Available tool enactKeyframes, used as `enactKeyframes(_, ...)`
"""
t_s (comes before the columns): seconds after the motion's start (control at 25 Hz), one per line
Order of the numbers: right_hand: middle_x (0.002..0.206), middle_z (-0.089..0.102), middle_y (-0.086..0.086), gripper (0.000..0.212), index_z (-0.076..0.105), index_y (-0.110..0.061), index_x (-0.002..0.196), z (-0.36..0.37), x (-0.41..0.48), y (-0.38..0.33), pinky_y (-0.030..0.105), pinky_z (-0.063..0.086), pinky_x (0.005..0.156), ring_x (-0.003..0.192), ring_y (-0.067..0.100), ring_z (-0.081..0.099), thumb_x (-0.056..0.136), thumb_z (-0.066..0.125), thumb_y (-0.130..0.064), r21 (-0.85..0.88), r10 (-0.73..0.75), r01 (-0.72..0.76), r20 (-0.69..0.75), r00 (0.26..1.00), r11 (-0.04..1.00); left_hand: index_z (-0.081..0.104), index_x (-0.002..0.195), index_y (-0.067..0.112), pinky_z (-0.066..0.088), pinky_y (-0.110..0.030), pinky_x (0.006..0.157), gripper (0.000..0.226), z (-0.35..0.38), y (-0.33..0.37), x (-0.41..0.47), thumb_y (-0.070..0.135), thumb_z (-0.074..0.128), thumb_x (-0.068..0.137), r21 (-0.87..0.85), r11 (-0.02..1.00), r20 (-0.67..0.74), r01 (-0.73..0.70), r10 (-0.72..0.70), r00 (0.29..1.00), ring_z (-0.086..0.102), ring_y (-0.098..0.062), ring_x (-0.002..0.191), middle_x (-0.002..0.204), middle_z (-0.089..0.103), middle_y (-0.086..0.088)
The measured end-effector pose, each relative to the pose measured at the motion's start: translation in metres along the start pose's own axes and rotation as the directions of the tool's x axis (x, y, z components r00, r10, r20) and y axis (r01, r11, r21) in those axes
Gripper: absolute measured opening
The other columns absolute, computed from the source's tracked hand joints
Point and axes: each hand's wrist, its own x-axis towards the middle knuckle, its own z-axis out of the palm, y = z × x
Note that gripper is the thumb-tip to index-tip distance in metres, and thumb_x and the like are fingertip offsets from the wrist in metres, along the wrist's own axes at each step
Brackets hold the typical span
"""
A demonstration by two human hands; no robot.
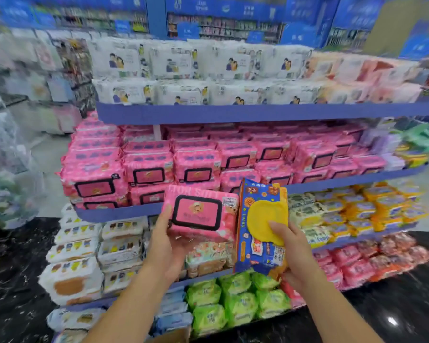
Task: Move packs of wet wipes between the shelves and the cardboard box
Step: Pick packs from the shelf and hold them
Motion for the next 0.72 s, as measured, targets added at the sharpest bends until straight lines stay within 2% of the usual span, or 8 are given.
enactKeyframes(0.12,0.107,0.077,0.013,0.035,0.061,-0.011,0.125,-0.053,0.028,-0.034,0.044,0.062,0.064,0.086,0.036,0.076,0.091,0.066,-0.018,0.016,0.003,-0.003,-0.012,1.000,1.000,0.078,0.095,0.015,0.050,-0.033,0.068,0.032,0.051,-0.014,0.009,0.043,0.063,0.092,0.149,0.989,0.010,0.021,-0.022,1.000,0.058,-0.021,0.072,0.079,0.071,-0.007)
enactKeyframes(0.2,0.106,0.077,0.016,0.044,0.062,-0.012,0.121,-0.077,0.047,-0.051,0.045,0.062,0.060,0.081,0.037,0.076,0.081,0.075,-0.023,0.020,-0.003,0.003,0.003,1.000,1.000,0.080,0.099,0.017,0.043,-0.028,0.066,0.029,0.072,-0.013,0.021,0.039,0.071,0.082,0.246,0.968,0.108,0.040,-0.068,0.992,0.056,-0.016,0.072,0.088,0.076,-0.007)
enactKeyframes(0.32,0.105,0.077,0.015,0.054,0.066,-0.018,0.111,-0.101,0.081,-0.078,0.053,0.061,0.074,0.084,0.038,0.076,0.062,0.084,-0.029,-0.024,-0.024,0.024,0.016,1.000,0.999,0.060,0.128,0.022,0.061,-0.039,0.077,0.062,0.096,0.004,0.053,0.029,0.086,0.072,0.387,0.919,0.286,0.075,-0.198,0.938,0.072,-0.031,0.095,0.121,0.073,-0.015)
enactKeyframes(0.4,0.106,0.077,0.013,0.046,0.067,-0.020,0.109,-0.116,0.113,-0.091,0.057,0.058,0.083,0.089,0.038,0.075,0.068,0.082,-0.035,-0.055,-0.053,0.053,-0.005,0.999,0.997,0.049,0.138,0.022,0.058,-0.053,0.092,0.093,0.113,0.014,0.081,0.026,0.098,0.059,0.554,0.827,0.344,0.096,-0.332,0.879,0.066,-0.045,0.111,0.130,0.068,-0.016)
enactKeyframes(0.44,0.109,0.076,0.013,0.051,0.068,-0.021,0.110,-0.121,0.125,-0.096,0.059,0.056,0.087,0.094,0.039,0.074,0.066,0.083,-0.042,-0.085,-0.060,0.060,-0.002,0.998,0.995,0.047,0.140,0.020,0.054,-0.059,0.097,0.096,0.120,0.015,0.092,0.023,0.098,0.059,0.613,0.784,0.338,0.096,-0.370,0.866,0.062,-0.050,0.116,0.132,0.068,-0.017)
enactKeyframes(0.56,0.111,0.076,0.012,0.060,0.066,-0.020,0.117,-0.132,0.174,-0.109,0.060,0.056,0.088,0.097,0.040,0.073,0.065,0.083,-0.044,-0.122,-0.064,0.066,0.018,0.998,0.990,0.062,0.130,0.021,0.049,-0.055,0.101,0.066,0.156,0.011,0.133,0.029,0.091,0.072,0.655,0.755,0.298,0.040,-0.307,0.904,0.060,-0.051,0.115,0.127,0.071,-0.015)
enactKeyframes(0.64,0.110,0.076,0.012,0.050,0.065,-0.018,0.118,-0.128,0.201,-0.113,0.061,0.056,0.087,0.095,0.040,0.074,0.073,0.076,-0.035,-0.121,-0.066,0.071,0.044,0.997,0.990,0.069,0.119,0.020,0.053,-0.045,0.093,0.050,0.174,0.009,0.148,0.040,0.083,0.075,0.643,0.766,0.276,0.008,-0.241,0.931,0.070,-0.036,0.105,0.117,0.076,-0.010)
enactKeyframes(0.72,0.108,0.076,0.014,0.044,0.063,-0.015,0.117,-0.124,0.241,-0.121,0.065,0.055,0.088,0.094,0.042,0.073,0.077,0.075,-0.030,-0.157,-0.064,0.074,0.065,0.996,0.985,0.060,0.129,0.016,0.056,-0.038,0.086,0.069,0.183,0.003,0.181,0.043,0.085,0.071,0.648,0.762,0.199,-0.006,-0.161,0.967,0.075,-0.023,0.096,0.114,0.077,-0.002)
